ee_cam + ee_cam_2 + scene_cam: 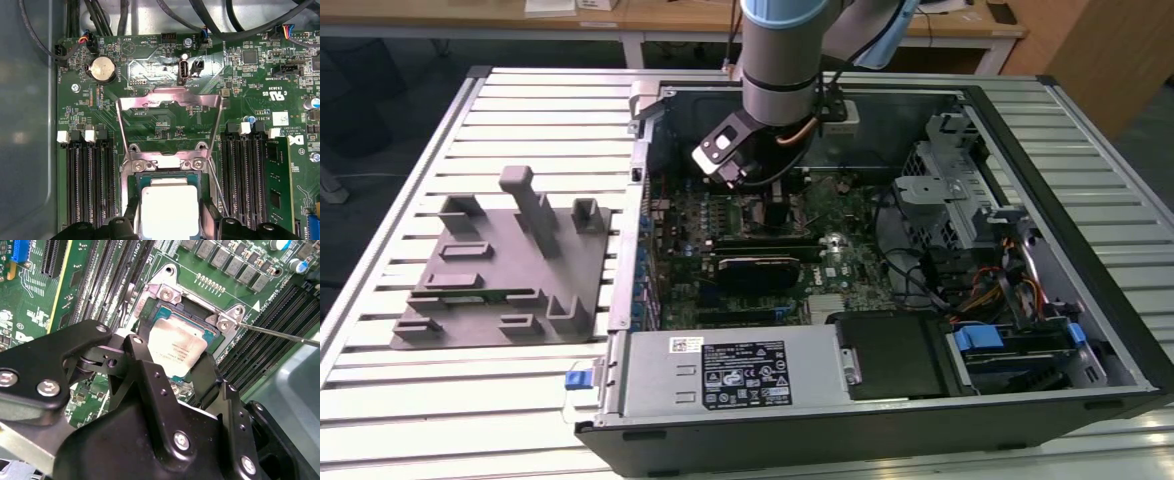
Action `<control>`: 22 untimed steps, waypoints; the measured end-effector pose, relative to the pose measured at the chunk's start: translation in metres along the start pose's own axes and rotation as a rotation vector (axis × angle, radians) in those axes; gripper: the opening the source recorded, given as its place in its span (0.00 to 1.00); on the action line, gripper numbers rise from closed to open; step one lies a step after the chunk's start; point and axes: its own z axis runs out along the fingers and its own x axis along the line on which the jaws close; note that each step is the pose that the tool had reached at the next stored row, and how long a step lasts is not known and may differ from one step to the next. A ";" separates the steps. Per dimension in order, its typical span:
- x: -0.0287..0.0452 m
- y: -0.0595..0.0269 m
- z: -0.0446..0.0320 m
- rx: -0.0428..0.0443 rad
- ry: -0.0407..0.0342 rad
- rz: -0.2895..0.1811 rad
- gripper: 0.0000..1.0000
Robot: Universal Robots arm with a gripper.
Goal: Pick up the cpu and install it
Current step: 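Place the cpu into insertion slot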
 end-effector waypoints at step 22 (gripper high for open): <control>0.0003 0.0023 -0.0504 -0.0064 0.0000 0.000 0.60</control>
